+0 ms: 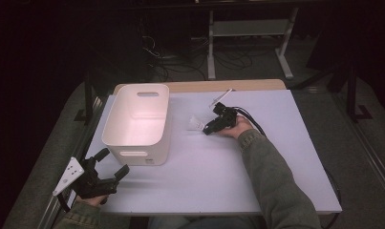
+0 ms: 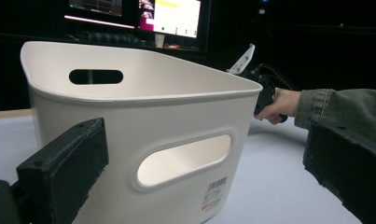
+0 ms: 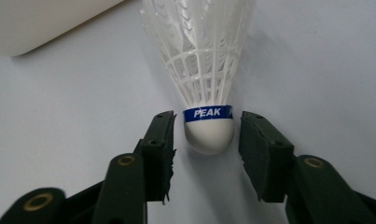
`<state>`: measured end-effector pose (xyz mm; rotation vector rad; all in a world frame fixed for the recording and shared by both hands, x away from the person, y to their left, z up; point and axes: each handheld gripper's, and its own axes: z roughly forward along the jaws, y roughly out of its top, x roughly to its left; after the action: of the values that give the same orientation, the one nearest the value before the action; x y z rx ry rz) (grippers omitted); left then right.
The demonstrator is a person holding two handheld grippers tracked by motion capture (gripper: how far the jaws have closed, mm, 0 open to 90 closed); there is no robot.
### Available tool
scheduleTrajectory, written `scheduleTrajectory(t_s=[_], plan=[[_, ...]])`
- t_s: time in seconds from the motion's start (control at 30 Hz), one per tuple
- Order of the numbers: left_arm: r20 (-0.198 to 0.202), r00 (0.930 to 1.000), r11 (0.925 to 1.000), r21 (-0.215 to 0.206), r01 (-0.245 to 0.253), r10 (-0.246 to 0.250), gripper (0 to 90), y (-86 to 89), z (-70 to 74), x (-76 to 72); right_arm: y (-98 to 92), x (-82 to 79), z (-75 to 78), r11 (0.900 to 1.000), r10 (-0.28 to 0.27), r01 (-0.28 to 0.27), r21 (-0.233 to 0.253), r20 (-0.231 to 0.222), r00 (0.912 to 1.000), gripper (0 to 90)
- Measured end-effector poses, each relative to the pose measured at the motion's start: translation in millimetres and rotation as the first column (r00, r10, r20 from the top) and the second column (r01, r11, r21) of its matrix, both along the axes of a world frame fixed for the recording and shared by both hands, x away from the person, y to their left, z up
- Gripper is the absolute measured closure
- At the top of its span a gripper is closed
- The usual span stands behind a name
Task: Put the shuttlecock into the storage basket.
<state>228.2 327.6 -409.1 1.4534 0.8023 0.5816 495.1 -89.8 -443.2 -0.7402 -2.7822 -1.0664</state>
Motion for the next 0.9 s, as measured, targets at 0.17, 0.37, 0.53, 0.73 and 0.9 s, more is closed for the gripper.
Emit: scheduleTrajectory(t_s=[0.17,0.37,0.53,0.73,0.9], plan=[[-0.001,1.0,1.0,0.0,-0.001,0.001,0.0,0.2,0.1,0.0,-0.9,-0.3,0.7,1.0,-0.012,0.012,0.001,-0.004,0.9999,63.7],[0.0,1.0,1.0,0.0,-0.001,0.001,0.0,0.1,-0.1,0.0,-2.8,-0.3,1.1,0.999,-0.011,0.011,0.032,-0.019,0.9998,64.1],[0.0,1.0,1.0,0.0,-0.001,0.001,0.0,0.0,-0.1,0.0,-3.3,-5.9,11.7,0.999,-0.012,0.012,0.042,0.005,0.9999,64.2],[-0.001,1.0,1.0,-0.003,-0.003,0.003,0.0,-0.6,-0.1,-0.3,-3.8,-11.2,25.1,0.998,-0.011,0.009,0.064,0.038,0.9992,64.3],[0.0,1.0,1.0,-0.002,0.0,0.0,0.0,-0.2,0.0,0.0,-5.3,-16.0,34.3,0.996,-0.019,0.016,0.091,0.032,0.9993,64.3]])
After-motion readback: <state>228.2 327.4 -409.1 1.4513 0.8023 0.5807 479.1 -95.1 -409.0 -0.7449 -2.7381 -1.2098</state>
